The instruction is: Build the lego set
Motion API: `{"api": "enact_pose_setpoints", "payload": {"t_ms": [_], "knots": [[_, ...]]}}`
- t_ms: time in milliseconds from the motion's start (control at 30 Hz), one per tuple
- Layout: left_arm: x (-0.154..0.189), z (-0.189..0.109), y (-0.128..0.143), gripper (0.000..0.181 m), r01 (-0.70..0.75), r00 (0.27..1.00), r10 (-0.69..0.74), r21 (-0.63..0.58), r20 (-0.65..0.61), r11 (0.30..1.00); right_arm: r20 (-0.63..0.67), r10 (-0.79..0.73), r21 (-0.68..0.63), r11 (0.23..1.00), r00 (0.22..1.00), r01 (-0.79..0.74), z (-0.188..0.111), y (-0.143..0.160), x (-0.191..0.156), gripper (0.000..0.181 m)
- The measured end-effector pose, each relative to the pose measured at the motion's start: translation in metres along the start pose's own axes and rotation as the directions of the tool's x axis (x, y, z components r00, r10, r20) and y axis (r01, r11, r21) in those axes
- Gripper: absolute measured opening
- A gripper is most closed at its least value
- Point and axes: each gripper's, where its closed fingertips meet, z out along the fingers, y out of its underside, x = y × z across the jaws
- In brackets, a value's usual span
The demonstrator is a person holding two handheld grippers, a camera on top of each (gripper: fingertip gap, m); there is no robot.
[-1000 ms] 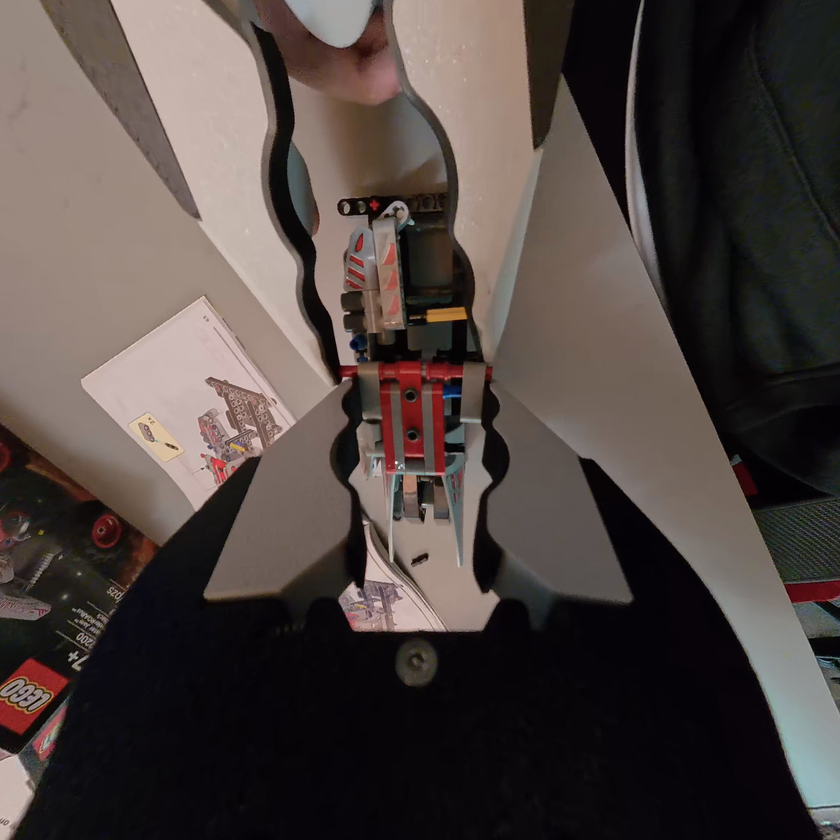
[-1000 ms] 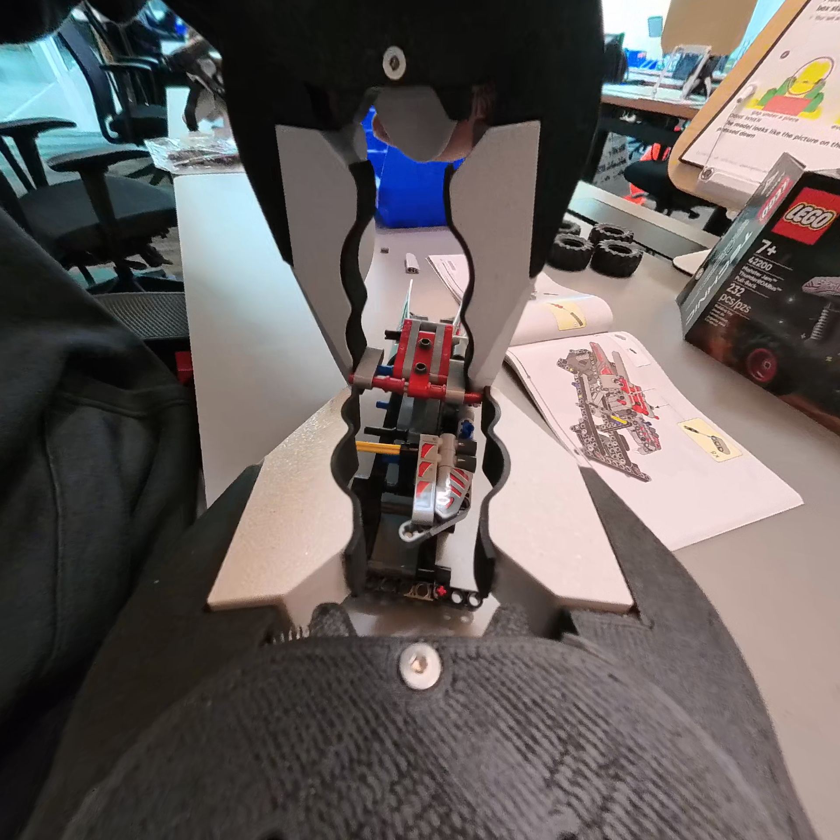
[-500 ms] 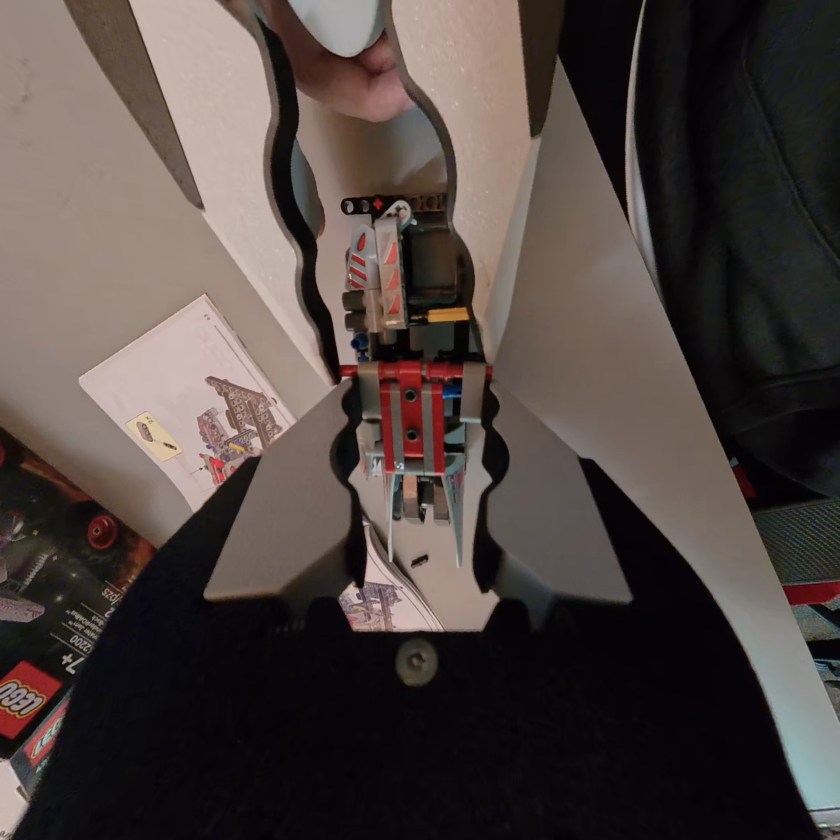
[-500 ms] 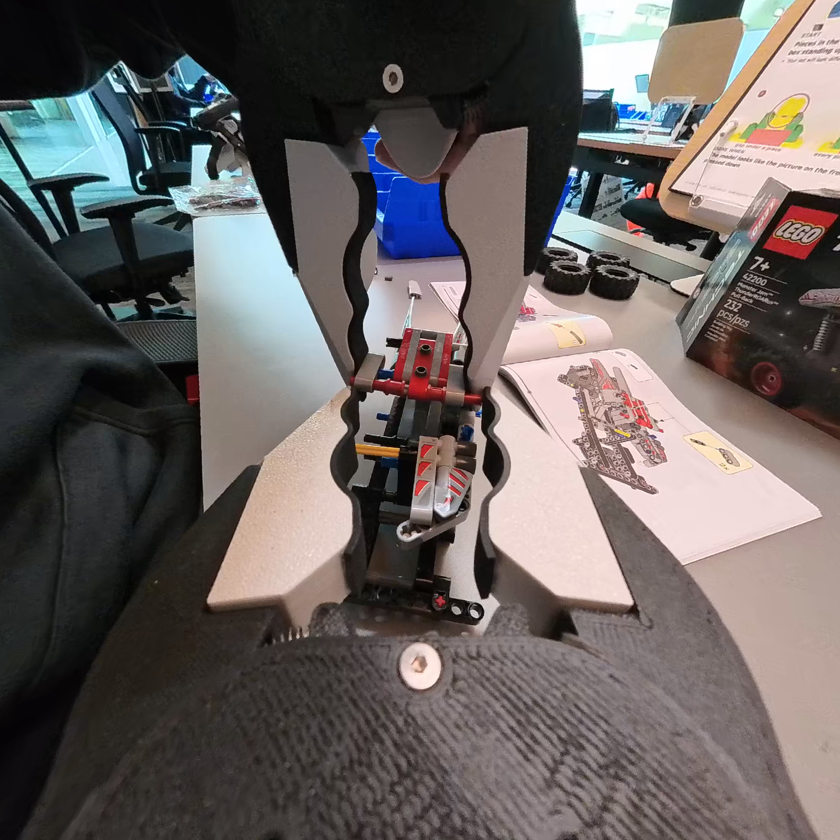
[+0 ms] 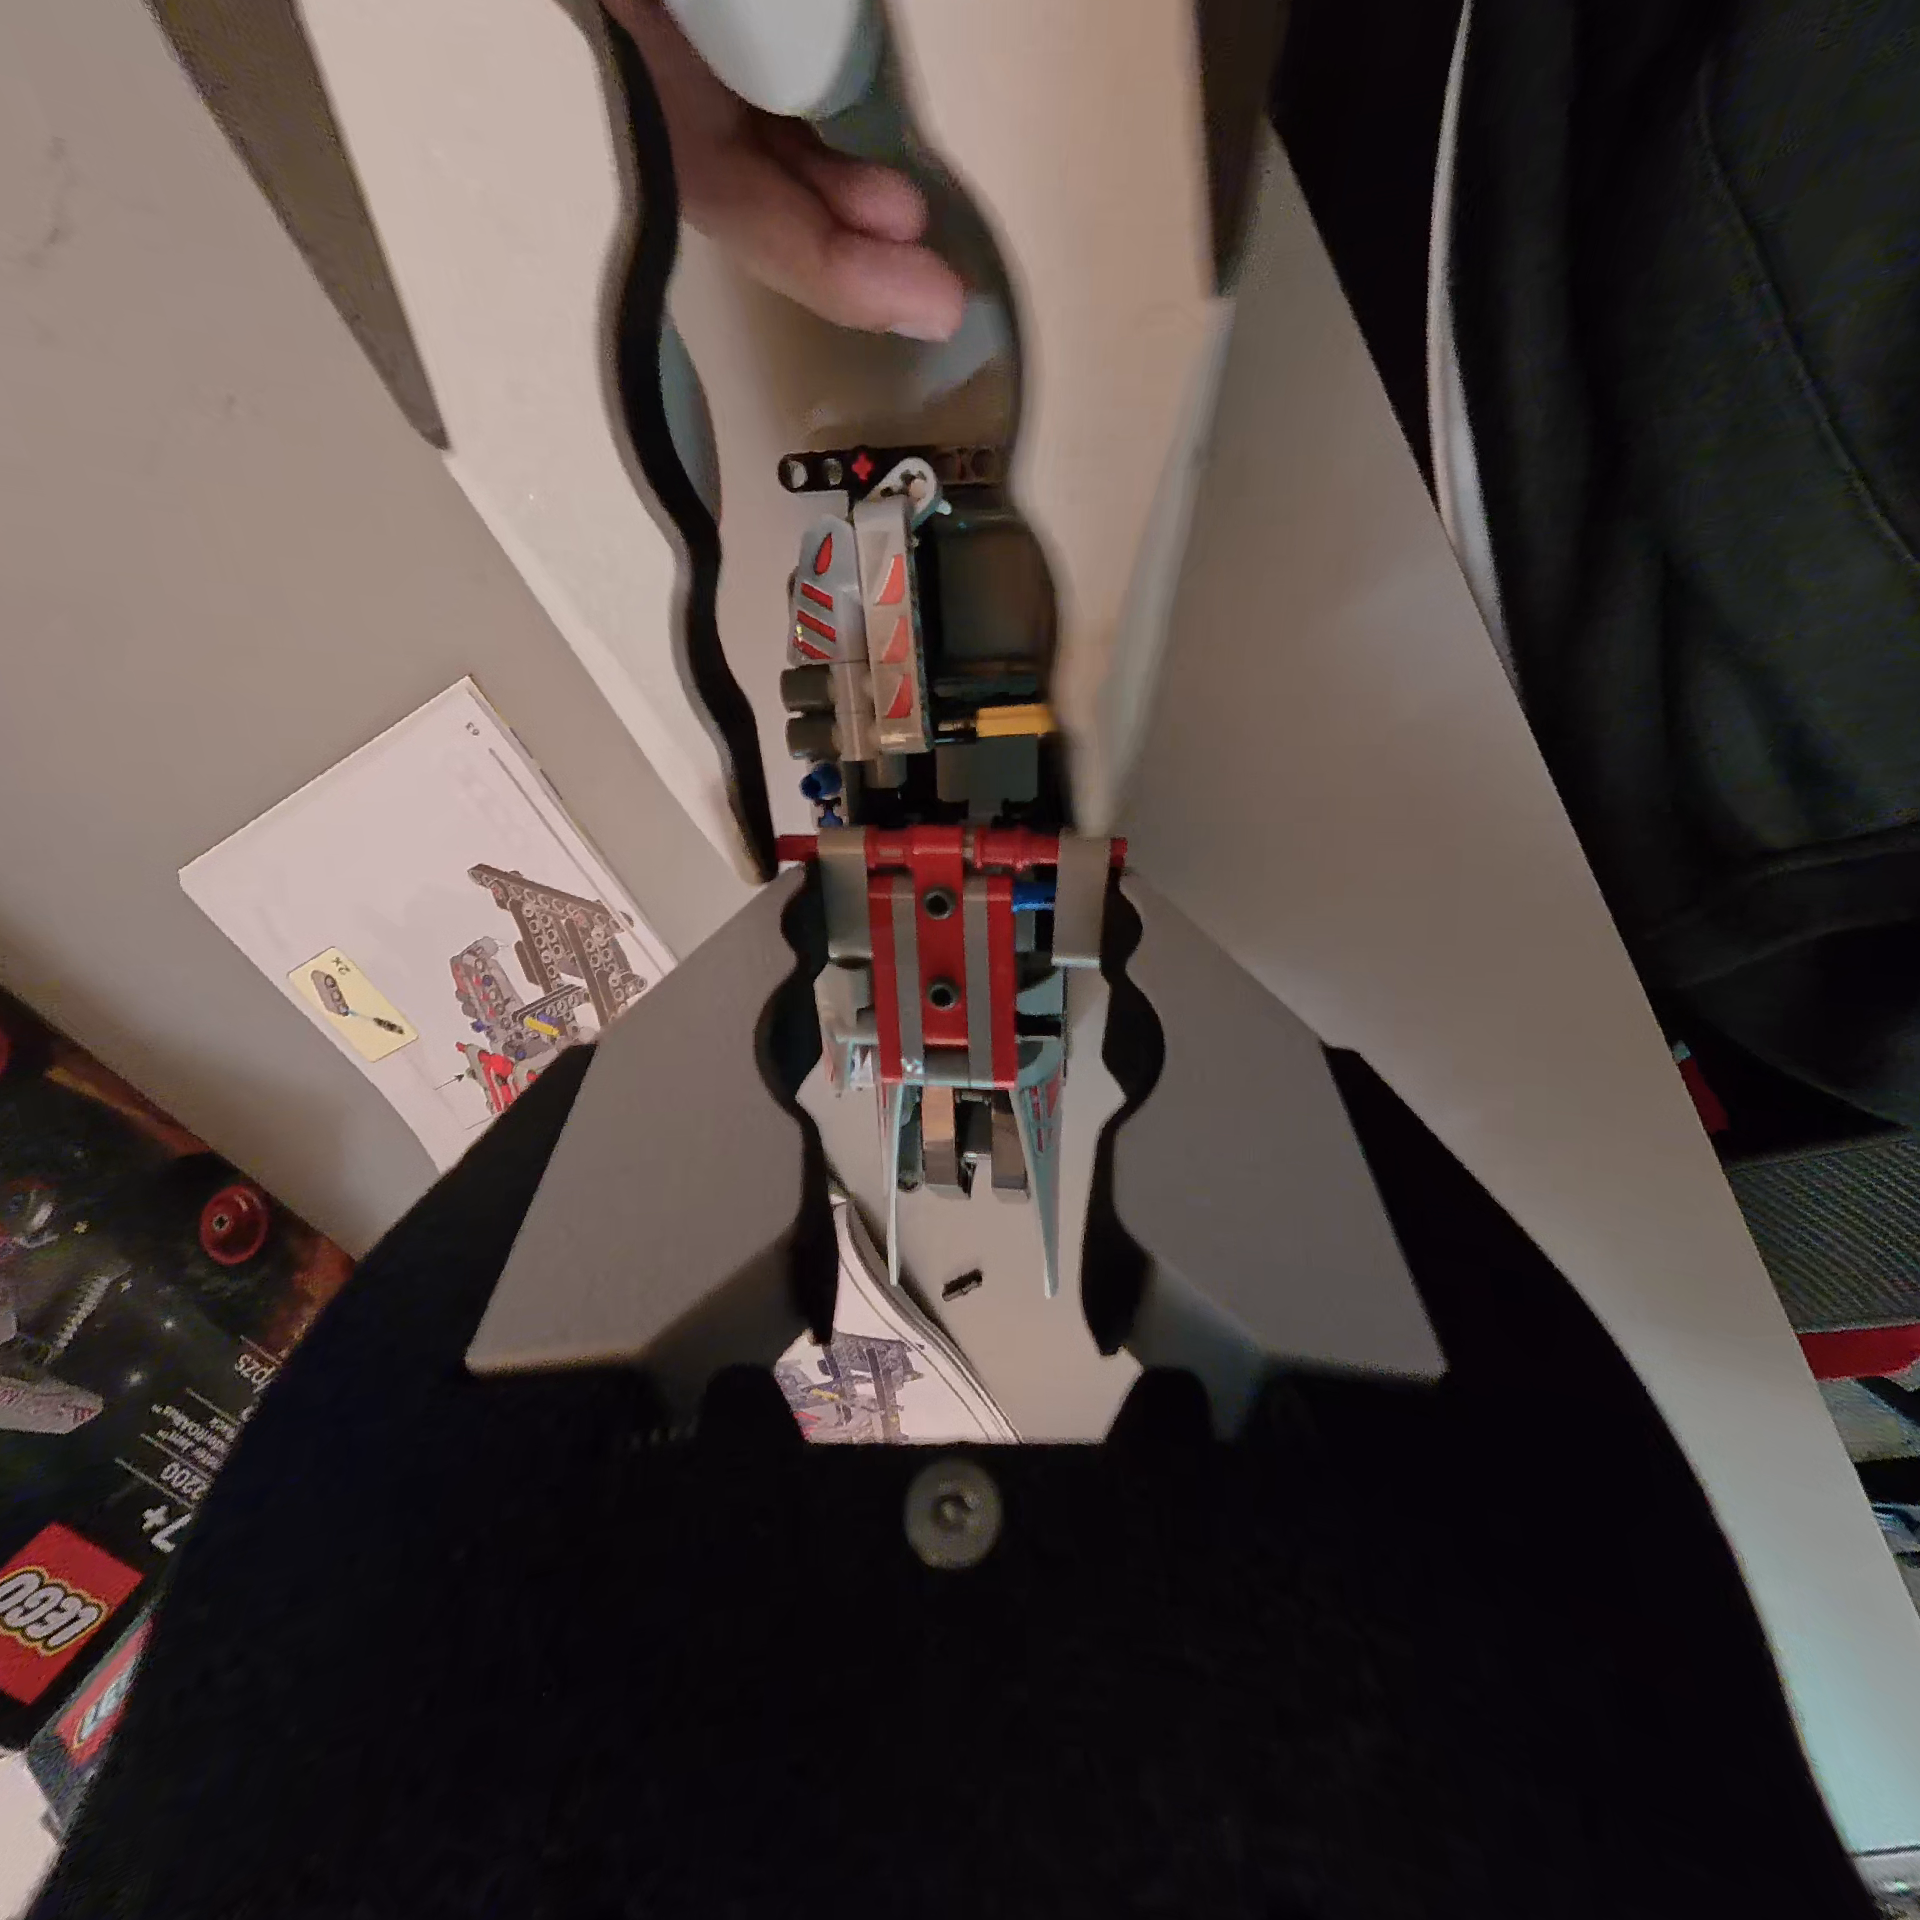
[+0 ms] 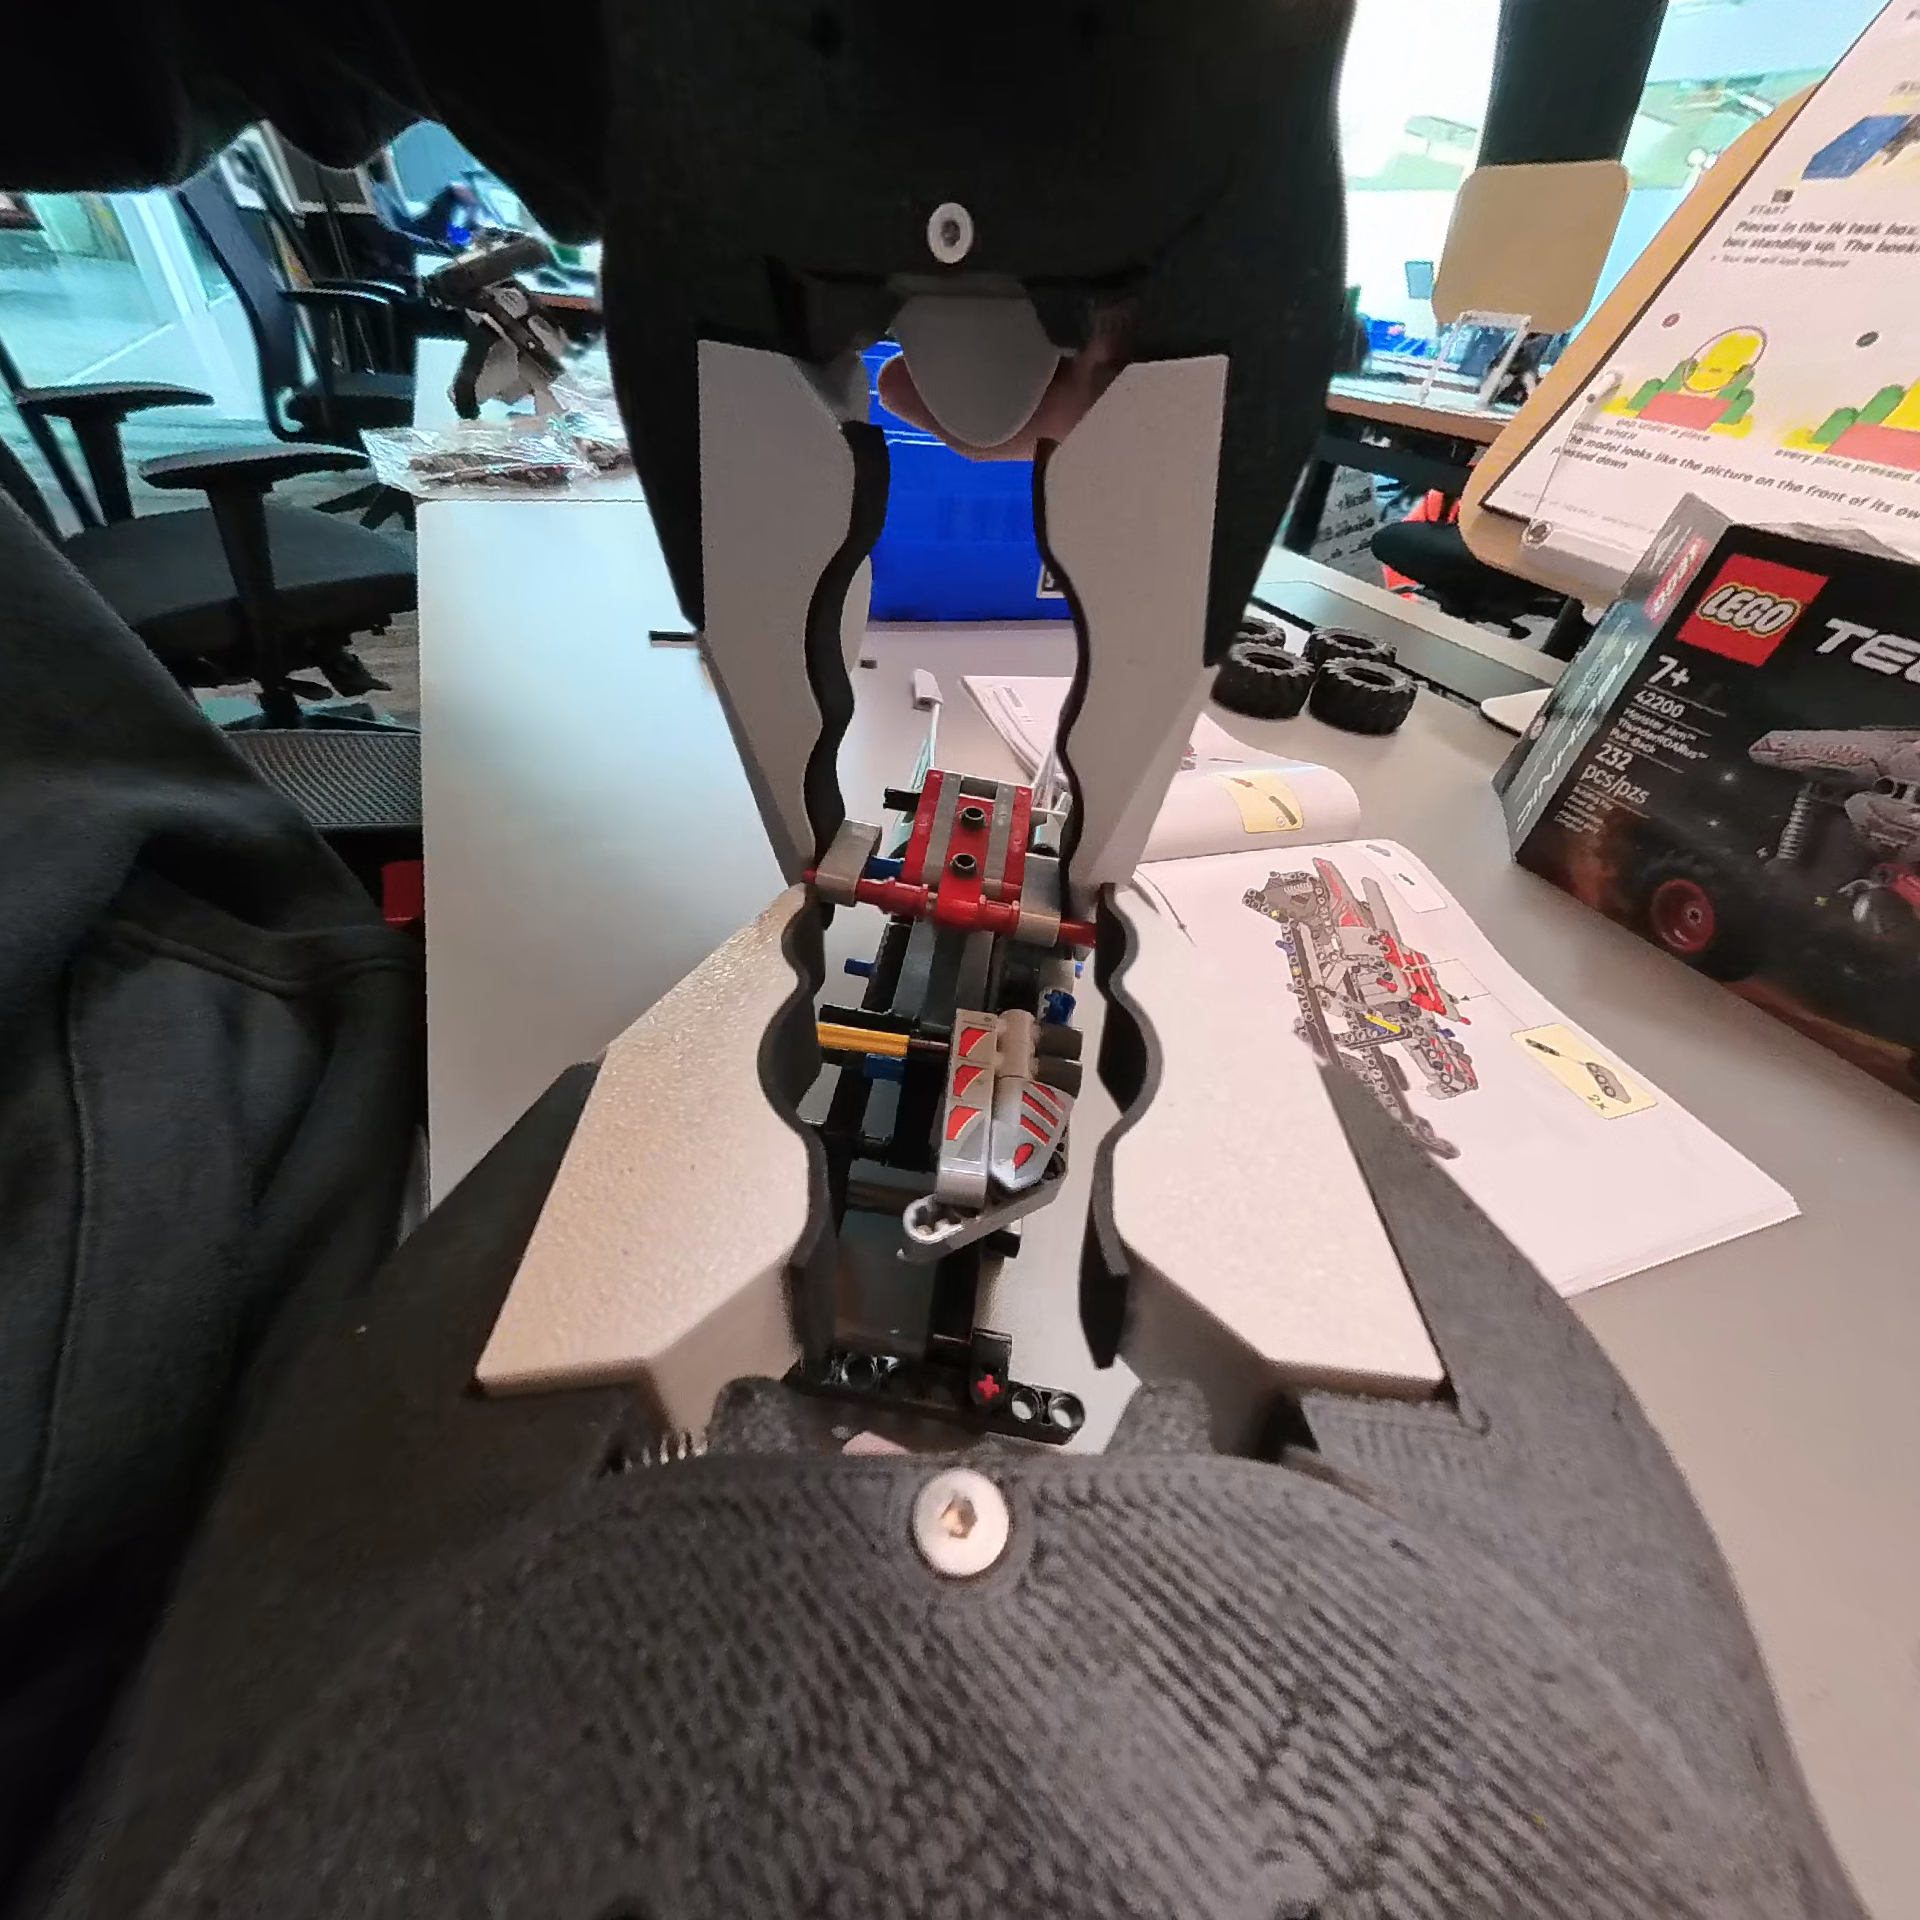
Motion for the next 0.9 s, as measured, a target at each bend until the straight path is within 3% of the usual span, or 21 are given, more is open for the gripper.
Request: {"api": "enact_pose_setpoints", "payload": {"t_ms": [33, 100, 133, 167, 200, 233, 400, 600, 633, 733, 900], "knots": [[0.002, 0.0, -0.001, 0.051, -0.005, 1.0, 0.005, 0.006, -0.002, 1.0, -0.001, 0.013, 0.01, 1.0, 1.0, -0.013, -0.001, -0.001, 0.001, 0.045], [0.001, 0.001, -0.004, 0.051, 0.011, 1.0, -0.011, 0.009, 0.013, 1.0, -0.007, 0.054, 0.107, 0.993, 0.999, -0.053, -0.009, -0.013, 0.009, 0.0], [-0.001, 0.001, -0.003, 0.051, 0.022, 1.0, -0.022, 0.008, 0.021, 1.0, 0.017, 0.049, 0.11, 0.993, 0.999, -0.05, -0.01, -0.013, 0.006, 0.0], [-0.001, 0.001, -0.003, 0.051, 0.027, 1.0, -0.027, 0.004, 0.015, 1.0, 0.04, 0.007, 0.066, 0.998, 0.999, -0.01, -0.006, -0.008, -0.002, 0.004], [-0.001, 0.001, -0.001, 0.051, 0.017, 1.0, -0.017, -0.003, 0.016, 1.0, 0.016, -0.03, 0.017, 0.999, 0.999, 0.029, -0.001, -0.002, -0.005, 0.021], [-0.002, 0.0, -0.001, 0.051, 0.016, 1.0, -0.016, 0.0, 0.016, 1.0, -0.009, -0.047, 0.03, 0.998, 0.999, 0.048, 0.001, -0.004, -0.005, 0.018], [-0.002, 0.001, -0.001, 0.051, 0.013, 1.0, -0.013, 0.008, 0.015, 1.0, -0.015, 0.01, 0.075, 0.997, 1.0, -0.008, -0.009, -0.009, 0.005, 0.052], [-0.003, 0.001, -0.001, 0.051, 0.012, 1.0, -0.012, 0.006, 0.018, 1.0, 0.007, 0.011, -0.073, 0.997, 1.0, -0.01, 0.002, 0.01, 0.003, 0.09], [-0.003, 0.001, -0.001, 0.051, 0.012, 1.0, -0.012, 0.008, 0.016, 1.0, 0.014, 0.004, -0.099, 0.995, 1.0, -0.003, 0.005, 0.014, 0.001, 0.091], [-0.002, 0.001, -0.001, 0.051, 0.013, 1.0, -0.013, 0.012, 0.006, 1.0, 0.005, 0.027, -0.049, 0.998, 1.0, -0.027, 0.012, 0.005, 0.001, 0.068], [0.001, 0.001, -0.003, 0.051, 0.016, 1.0, -0.016, 0.016, -0.005, 1.0, 0.028, 0.046, -0.053, 0.998, 0.999, -0.045, 0.009, 0.006, -0.001, 0.064]]}}
